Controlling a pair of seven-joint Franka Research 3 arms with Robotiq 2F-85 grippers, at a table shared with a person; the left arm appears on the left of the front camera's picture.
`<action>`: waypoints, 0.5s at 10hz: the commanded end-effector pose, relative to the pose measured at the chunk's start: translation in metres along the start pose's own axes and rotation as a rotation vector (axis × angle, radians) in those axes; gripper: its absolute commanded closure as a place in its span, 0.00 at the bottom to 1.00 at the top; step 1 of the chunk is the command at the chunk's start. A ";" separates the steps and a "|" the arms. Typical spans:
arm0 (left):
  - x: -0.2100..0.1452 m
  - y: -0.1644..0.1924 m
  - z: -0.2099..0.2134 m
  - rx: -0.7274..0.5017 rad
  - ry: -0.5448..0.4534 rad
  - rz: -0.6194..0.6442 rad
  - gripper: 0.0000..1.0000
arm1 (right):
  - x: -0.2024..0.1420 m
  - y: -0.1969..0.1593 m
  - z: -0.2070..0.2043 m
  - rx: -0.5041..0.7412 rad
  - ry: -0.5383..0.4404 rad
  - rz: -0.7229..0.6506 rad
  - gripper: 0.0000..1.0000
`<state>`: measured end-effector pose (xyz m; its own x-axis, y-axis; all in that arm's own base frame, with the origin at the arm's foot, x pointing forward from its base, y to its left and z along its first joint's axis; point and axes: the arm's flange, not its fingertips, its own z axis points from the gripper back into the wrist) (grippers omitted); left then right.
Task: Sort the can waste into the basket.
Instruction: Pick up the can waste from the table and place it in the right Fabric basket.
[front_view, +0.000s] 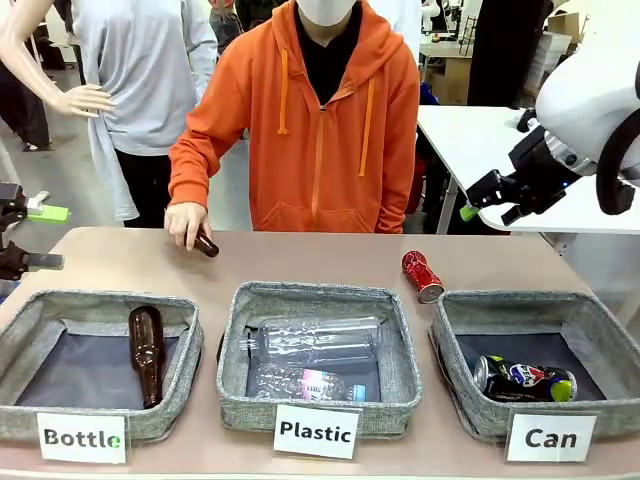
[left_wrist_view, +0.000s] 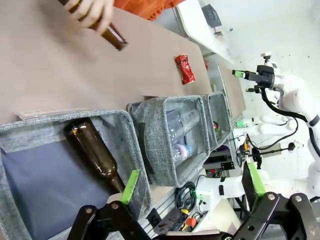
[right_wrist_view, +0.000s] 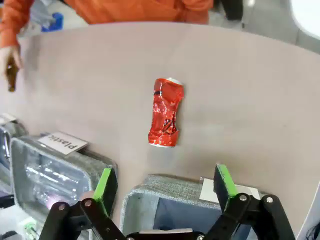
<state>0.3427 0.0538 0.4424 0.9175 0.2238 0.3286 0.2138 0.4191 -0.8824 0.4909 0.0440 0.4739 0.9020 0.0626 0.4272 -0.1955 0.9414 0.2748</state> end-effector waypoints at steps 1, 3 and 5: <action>-0.001 0.000 0.001 -0.003 -0.001 -0.007 0.00 | 0.001 0.012 0.016 0.095 -0.075 -0.041 0.00; -0.001 0.000 0.001 -0.003 -0.001 -0.007 0.00 | 0.010 0.008 -0.017 -0.050 0.094 -0.035 0.00; 0.000 0.000 0.000 0.000 0.000 0.000 0.00 | 0.038 0.014 -0.050 -0.045 0.176 -0.031 0.00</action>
<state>0.3428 0.0536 0.4420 0.9180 0.2235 0.3275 0.2129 0.4189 -0.8827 0.5121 0.0626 0.4428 0.9439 0.0861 0.3187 -0.1711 0.9533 0.2491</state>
